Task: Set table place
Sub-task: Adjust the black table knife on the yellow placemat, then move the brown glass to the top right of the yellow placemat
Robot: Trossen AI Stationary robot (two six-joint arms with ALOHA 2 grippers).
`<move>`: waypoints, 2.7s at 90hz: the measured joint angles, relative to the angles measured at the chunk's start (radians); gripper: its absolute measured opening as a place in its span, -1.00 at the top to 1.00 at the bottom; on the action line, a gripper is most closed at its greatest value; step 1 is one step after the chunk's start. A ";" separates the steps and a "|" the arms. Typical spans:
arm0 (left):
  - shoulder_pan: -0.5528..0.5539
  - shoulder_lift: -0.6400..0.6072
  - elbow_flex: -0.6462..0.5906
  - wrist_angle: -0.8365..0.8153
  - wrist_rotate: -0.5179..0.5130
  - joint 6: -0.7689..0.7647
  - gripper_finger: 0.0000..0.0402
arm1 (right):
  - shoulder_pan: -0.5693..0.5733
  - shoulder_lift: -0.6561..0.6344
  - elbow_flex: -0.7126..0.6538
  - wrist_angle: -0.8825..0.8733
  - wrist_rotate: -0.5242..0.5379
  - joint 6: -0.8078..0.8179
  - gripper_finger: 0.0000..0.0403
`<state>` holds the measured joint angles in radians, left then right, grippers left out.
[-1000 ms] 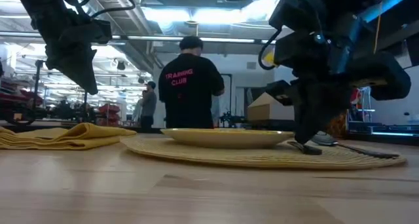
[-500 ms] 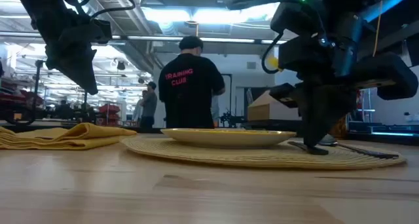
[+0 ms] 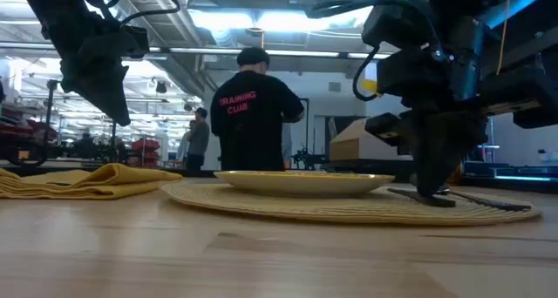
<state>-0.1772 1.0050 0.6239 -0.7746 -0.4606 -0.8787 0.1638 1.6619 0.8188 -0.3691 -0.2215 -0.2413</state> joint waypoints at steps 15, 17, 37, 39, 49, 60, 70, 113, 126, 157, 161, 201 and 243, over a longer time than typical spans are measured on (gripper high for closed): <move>0.000 0.000 0.000 0.000 0.000 0.000 1.00 | 0.000 0.000 0.000 -0.003 -0.008 -0.001 1.00; 0.000 0.000 0.000 0.000 0.000 0.000 1.00 | 0.000 0.000 0.000 -0.005 -0.008 -0.001 1.00; 0.000 0.000 0.000 0.000 0.000 0.000 1.00 | 0.000 0.000 0.000 -0.034 -0.026 -0.002 1.00; 0.000 0.000 0.000 0.000 0.000 0.000 1.00 | 0.000 0.000 0.000 -0.035 -0.029 -0.002 1.00; 0.000 0.000 0.000 0.000 0.000 0.000 1.00 | 0.000 0.000 0.000 -0.052 -0.040 -0.003 1.00; 0.000 0.000 0.000 0.000 0.000 0.000 1.00 | 0.000 0.000 0.000 -0.060 -0.045 -0.006 1.00; 0.000 0.000 0.000 0.000 0.000 0.000 1.00 | 0.000 0.000 0.000 -0.059 -0.051 -0.010 1.00; 0.000 0.000 0.000 -0.001 0.000 0.003 1.00 | 0.000 -0.137 -0.005 -0.120 -0.008 -0.029 1.00; 0.000 0.000 0.000 -0.001 0.000 0.004 1.00 | 0.000 -0.198 -0.004 -0.154 0.054 -0.026 1.00; 0.000 0.000 0.000 0.000 0.000 0.008 1.00 | -0.051 -0.337 -0.003 -0.390 0.246 0.010 1.00; 0.000 0.000 0.000 0.000 0.000 0.008 1.00 | -0.060 -0.361 -0.002 -0.403 0.257 0.004 1.00; 0.000 0.000 0.000 0.002 0.010 0.015 1.00 | -0.369 -0.600 -0.001 -0.656 0.510 -0.079 1.00; 0.000 0.000 0.000 0.002 0.011 -0.003 1.00 | -0.859 -0.608 -0.001 -0.551 0.583 -0.326 0.80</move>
<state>-0.1772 1.0054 0.6243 -0.7723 -0.4492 -0.8822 -0.6957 1.0534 0.8181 -0.9197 0.3620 -0.5670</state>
